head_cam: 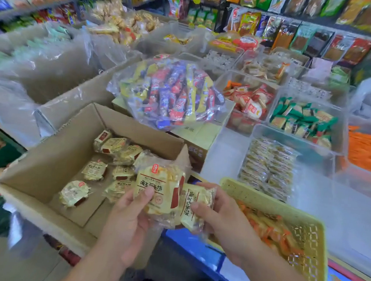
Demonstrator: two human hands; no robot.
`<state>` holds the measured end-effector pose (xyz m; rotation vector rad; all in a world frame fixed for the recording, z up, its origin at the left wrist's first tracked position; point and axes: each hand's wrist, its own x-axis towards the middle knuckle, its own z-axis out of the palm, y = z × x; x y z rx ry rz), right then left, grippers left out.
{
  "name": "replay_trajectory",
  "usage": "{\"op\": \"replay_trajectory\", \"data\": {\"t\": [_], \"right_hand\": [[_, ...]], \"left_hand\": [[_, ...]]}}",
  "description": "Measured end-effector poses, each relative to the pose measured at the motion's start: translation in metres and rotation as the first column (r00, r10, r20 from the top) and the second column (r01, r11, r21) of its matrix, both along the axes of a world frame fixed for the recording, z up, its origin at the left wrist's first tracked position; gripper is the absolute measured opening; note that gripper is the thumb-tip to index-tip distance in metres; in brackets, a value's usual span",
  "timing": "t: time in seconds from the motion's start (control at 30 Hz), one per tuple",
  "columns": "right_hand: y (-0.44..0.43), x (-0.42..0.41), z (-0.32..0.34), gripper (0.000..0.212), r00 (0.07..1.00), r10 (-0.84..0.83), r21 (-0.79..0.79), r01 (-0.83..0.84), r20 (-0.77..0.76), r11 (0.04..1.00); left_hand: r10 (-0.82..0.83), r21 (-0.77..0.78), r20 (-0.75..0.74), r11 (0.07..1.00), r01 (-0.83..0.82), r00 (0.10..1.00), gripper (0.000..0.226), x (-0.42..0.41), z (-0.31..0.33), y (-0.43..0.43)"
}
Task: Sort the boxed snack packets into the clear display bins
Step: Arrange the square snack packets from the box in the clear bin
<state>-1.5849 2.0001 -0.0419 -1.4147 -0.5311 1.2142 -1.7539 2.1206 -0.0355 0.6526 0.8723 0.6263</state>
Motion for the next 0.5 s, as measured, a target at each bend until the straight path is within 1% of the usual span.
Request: {"op": "replay_trajectory", "data": {"t": [0.07,0.13,0.17,0.23,0.27,0.3,0.33,0.37,0.4,0.43,0.47,0.5], "right_hand": [[-0.034,0.029,-0.001,0.049,1.0,-0.021,0.01,0.021,-0.014,1.0],[-0.068,0.057,-0.005,0.068,0.998,-0.046,0.004,0.046,-0.035,0.999],[-0.085,0.07,-0.006,0.077,0.997,-0.075,-0.018,0.075,-0.016,0.997],[-0.116,0.095,-0.007,0.091,0.979,-0.17,-0.099,0.182,0.114,0.978],[-0.13,0.107,-0.007,0.092,0.959,-0.21,-0.109,0.233,0.19,0.966],[-0.143,0.117,-0.009,0.085,0.941,-0.239,-0.082,0.265,0.239,0.961],[-0.153,0.128,-0.011,0.073,0.932,-0.265,-0.045,0.284,0.249,0.958],[-0.163,0.138,-0.012,0.053,0.928,-0.281,-0.019,0.294,0.245,0.955],[-0.171,0.146,-0.013,0.035,0.925,-0.287,-0.028,0.304,0.249,0.952],[-0.177,0.153,-0.014,0.025,0.924,-0.281,-0.059,0.306,0.26,0.95],[-0.183,0.159,-0.015,0.023,0.932,-0.266,-0.088,0.295,0.245,0.951],[-0.188,0.164,-0.017,0.027,0.95,-0.258,-0.1,0.278,0.176,0.955]], "left_hand": [[0.026,-0.025,0.021,0.999,-0.026,0.999,0.049,0.026,-0.004,-0.025],[0.021,-0.019,0.023,1.0,-0.021,1.0,0.045,0.052,-0.009,-0.049],[0.026,-0.018,0.012,1.0,-0.025,1.0,0.041,0.064,-0.011,-0.061],[0.031,-0.042,-0.023,0.999,-0.032,0.999,0.042,0.084,-0.014,-0.083],[0.024,-0.057,-0.041,0.998,-0.026,0.999,0.045,0.092,-0.016,-0.094],[0.006,-0.066,-0.056,0.998,-0.009,0.998,0.046,0.1,-0.018,-0.103],[-0.023,-0.072,-0.066,0.997,0.019,0.998,0.045,0.108,-0.019,-0.112],[-0.058,-0.077,-0.073,0.996,0.052,0.996,0.045,0.116,-0.02,-0.121],[-0.089,-0.091,-0.083,0.992,0.082,0.992,0.045,0.126,-0.021,-0.13],[-0.115,-0.109,-0.093,0.989,0.104,0.989,0.047,0.135,-0.022,-0.138],[-0.134,-0.128,-0.095,0.984,0.122,0.986,0.048,0.145,-0.022,-0.145],[-0.149,-0.143,-0.087,0.98,0.136,0.985,0.047,0.154,-0.022,-0.151]]}}
